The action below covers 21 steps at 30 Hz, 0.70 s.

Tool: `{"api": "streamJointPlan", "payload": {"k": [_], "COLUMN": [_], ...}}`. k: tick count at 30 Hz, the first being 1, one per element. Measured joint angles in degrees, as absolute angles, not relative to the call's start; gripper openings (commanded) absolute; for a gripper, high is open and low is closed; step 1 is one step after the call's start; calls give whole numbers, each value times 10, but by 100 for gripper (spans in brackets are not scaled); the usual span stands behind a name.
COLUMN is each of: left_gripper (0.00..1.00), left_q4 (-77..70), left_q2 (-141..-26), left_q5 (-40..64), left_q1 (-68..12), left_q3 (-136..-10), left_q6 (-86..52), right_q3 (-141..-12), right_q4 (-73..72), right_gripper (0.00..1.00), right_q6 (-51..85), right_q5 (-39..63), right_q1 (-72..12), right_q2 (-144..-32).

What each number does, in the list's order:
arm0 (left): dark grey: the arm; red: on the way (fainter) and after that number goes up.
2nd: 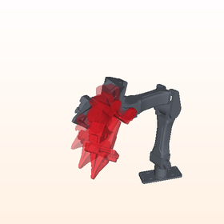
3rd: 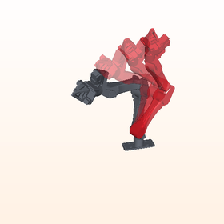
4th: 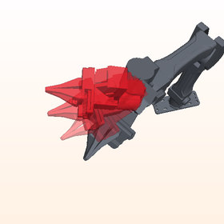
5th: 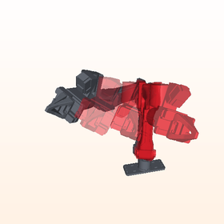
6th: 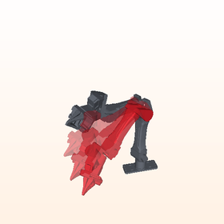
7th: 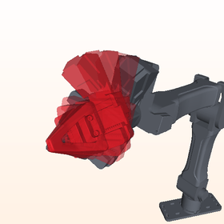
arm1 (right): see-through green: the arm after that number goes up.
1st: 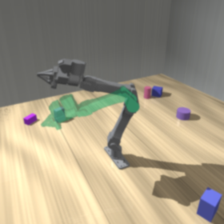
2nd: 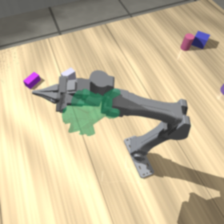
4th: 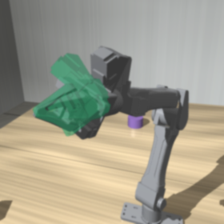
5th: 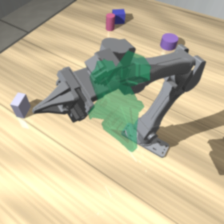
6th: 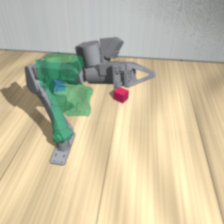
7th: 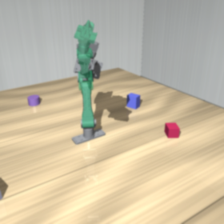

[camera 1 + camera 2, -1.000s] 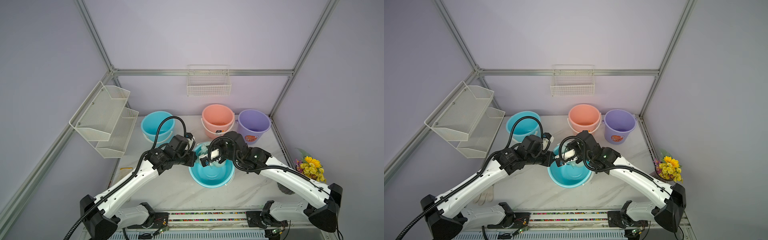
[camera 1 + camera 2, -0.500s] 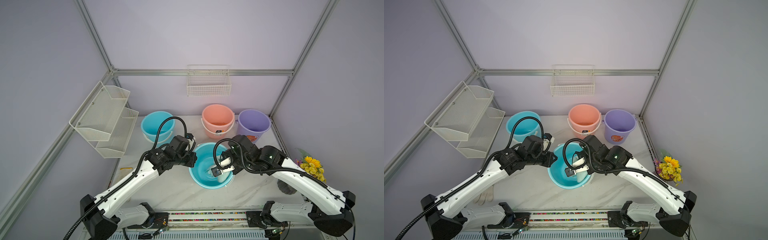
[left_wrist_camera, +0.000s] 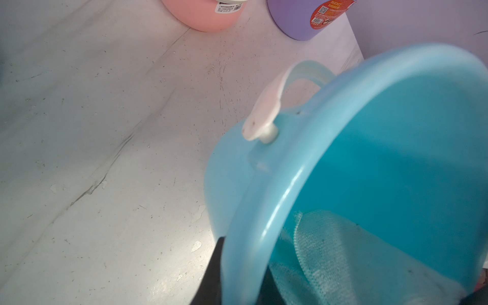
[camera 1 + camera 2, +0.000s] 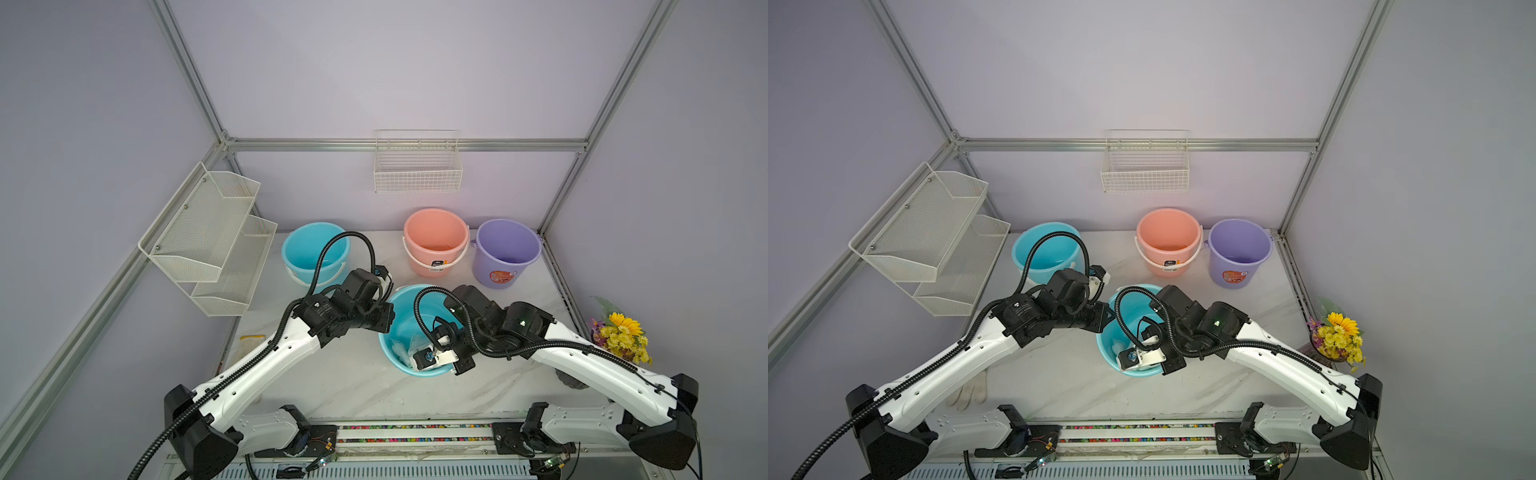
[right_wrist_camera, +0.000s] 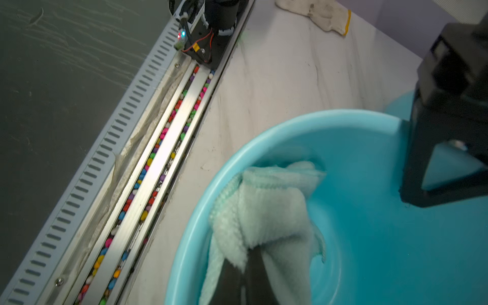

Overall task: Wipe the inside of the bucket with a cloth
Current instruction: Wipe the dirt from the inside of the bucket.

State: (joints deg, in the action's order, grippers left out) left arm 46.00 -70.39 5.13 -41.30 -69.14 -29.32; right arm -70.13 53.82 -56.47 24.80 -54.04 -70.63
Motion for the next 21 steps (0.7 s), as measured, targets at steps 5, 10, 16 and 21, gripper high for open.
{"api": "streamJointPlan", "payload": {"k": [5,10,16,21], "left_gripper": [0,0,0,0], "left_q4": [478,491,487,456], "left_q2": [-704,-704,-704,-704], "left_q5": [53,51,46,34], "left_q1": [-413,-413,-413,-406], "left_q3": [-693,-693,-693,-693], "left_q6": [-288,-286,-285,-288], "right_q3": [-668,-665,-705,-745], "right_q4": [410,323,302,313], "right_gripper": [0,0,0,0], "right_q6": [-525,-519,-548,-582], "right_q5": [265,260,260,284], "right_q1": [-566,-568,-532,-481], "right_q2": [-734,-769,-813,-836]}}
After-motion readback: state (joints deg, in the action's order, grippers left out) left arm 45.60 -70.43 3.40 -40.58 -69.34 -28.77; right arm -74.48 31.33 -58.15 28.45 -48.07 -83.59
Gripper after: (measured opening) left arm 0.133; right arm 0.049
